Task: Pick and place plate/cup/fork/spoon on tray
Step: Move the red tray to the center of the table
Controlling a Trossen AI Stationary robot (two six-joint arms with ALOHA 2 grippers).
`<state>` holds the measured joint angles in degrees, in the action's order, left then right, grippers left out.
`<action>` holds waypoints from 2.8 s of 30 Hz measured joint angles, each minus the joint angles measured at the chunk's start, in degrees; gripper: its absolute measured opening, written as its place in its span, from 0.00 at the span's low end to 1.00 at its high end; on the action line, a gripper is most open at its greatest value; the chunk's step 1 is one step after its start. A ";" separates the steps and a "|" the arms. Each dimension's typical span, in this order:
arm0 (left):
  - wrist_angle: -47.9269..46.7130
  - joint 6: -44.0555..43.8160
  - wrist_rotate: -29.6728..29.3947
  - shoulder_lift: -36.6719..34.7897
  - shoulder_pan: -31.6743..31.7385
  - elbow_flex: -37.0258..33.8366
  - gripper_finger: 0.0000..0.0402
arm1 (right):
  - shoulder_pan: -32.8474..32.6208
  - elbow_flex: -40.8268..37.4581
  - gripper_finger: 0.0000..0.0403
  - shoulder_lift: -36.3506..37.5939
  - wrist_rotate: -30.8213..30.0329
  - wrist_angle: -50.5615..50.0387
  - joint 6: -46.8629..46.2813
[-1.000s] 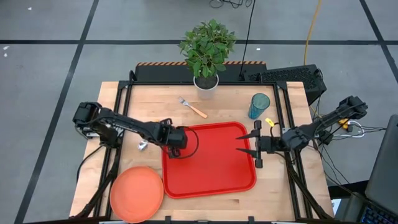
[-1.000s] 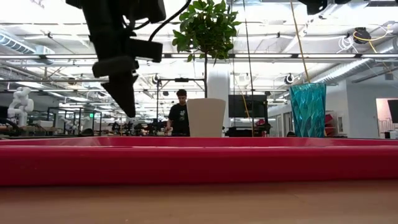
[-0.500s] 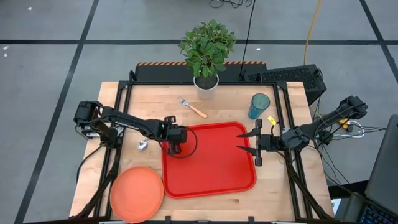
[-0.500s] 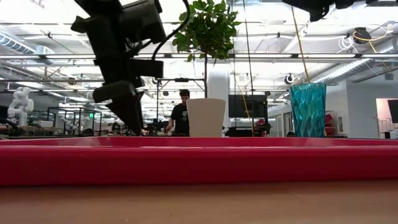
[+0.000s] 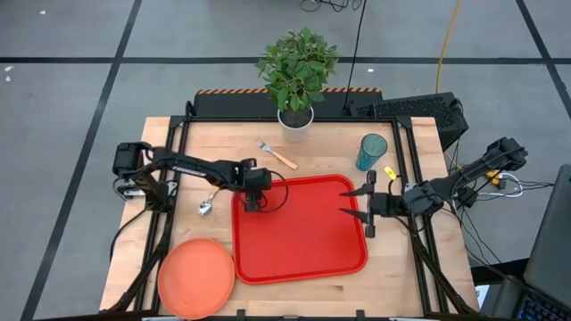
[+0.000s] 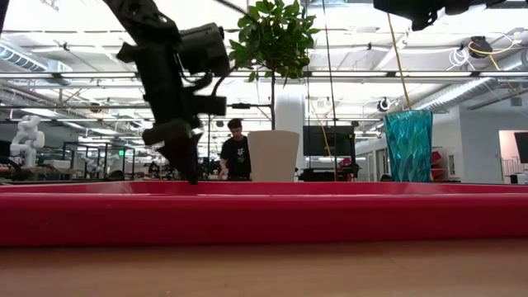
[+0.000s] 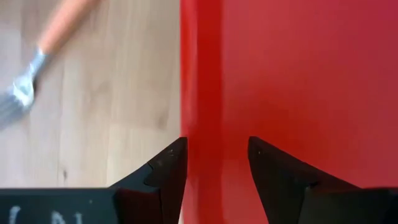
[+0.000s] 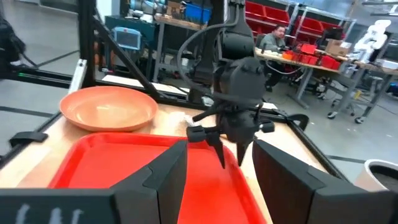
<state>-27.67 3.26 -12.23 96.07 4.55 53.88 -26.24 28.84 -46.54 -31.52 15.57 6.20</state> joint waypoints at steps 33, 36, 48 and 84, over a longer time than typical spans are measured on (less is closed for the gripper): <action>2.34 1.59 -12.36 -3.57 2.76 0.12 0.43 | 0.09 -0.04 0.44 -0.02 -8.99 -1.52 1.94; 1.47 0.47 -12.89 -4.62 2.57 0.12 0.43 | 0.09 -0.04 0.44 0.00 -8.99 -1.47 1.81; -7.36 -0.15 -10.12 -2.61 -2.25 0.03 0.43 | 0.07 -0.04 0.44 0.00 -27.08 -2.15 -2.07; 2.78 7.00 -20.80 2.86 0.27 -0.95 0.43 | 0.07 -0.04 0.44 0.22 -27.09 -2.14 -1.01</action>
<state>-24.89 10.26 -33.04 98.94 4.82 52.93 -26.17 28.80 -46.33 -58.61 13.43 5.19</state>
